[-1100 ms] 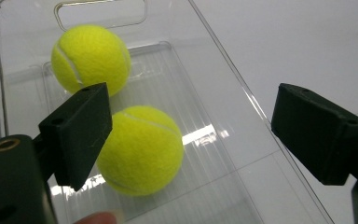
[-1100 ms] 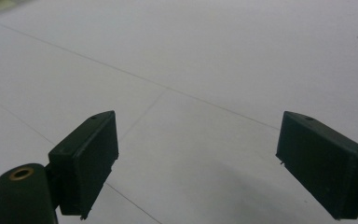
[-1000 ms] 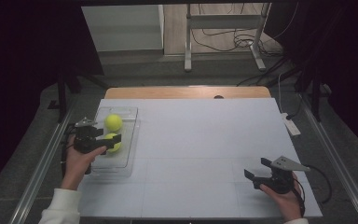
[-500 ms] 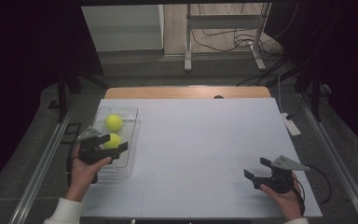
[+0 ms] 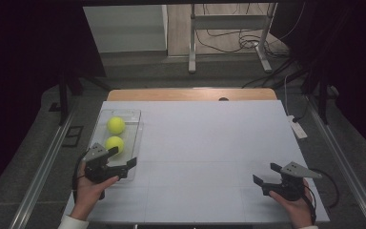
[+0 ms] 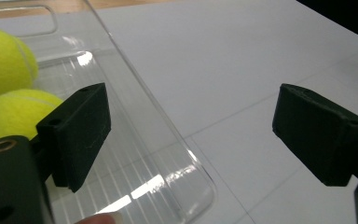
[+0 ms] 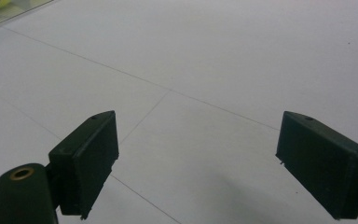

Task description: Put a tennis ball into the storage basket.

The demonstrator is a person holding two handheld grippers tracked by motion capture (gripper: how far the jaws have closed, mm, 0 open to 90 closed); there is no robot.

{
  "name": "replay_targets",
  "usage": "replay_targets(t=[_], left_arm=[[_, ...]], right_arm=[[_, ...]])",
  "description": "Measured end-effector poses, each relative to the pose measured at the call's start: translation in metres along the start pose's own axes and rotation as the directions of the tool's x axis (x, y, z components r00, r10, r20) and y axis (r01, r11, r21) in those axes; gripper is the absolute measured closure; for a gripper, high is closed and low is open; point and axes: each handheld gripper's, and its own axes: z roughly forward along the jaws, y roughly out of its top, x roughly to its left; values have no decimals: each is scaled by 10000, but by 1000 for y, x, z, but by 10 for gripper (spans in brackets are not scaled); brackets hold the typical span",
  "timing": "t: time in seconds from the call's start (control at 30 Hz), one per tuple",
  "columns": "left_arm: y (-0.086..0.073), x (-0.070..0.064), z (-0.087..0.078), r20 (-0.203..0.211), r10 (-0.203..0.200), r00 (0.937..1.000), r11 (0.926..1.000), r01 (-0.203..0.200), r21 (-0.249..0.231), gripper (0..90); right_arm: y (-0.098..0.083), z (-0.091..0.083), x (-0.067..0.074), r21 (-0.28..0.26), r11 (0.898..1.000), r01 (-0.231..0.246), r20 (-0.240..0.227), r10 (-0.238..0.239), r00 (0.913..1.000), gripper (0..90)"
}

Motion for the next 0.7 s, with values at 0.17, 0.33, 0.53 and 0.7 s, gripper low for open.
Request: replay_targets(t=[0.17,0.33,0.53,0.7], left_arm=[[-11,-10,4,339,284,9990,9996,-286,54,126],[-16,-18,11,401,561,9976,9983,-567,155,123],[-19,-18,13,315,587,9978,9981,-592,174,124],[-20,-16,14,270,574,9980,9982,-579,182,124]], right_arm=[[-1,1,-2,68,10000,19,47,-19,10000,128],[-1,2,-3,102,9999,43,53,-44,10000,128],[-1,1,-3,38,10000,83,1,-83,10000,128],[0,2,-2,49,9999,156,-20,-156,9999,128]])
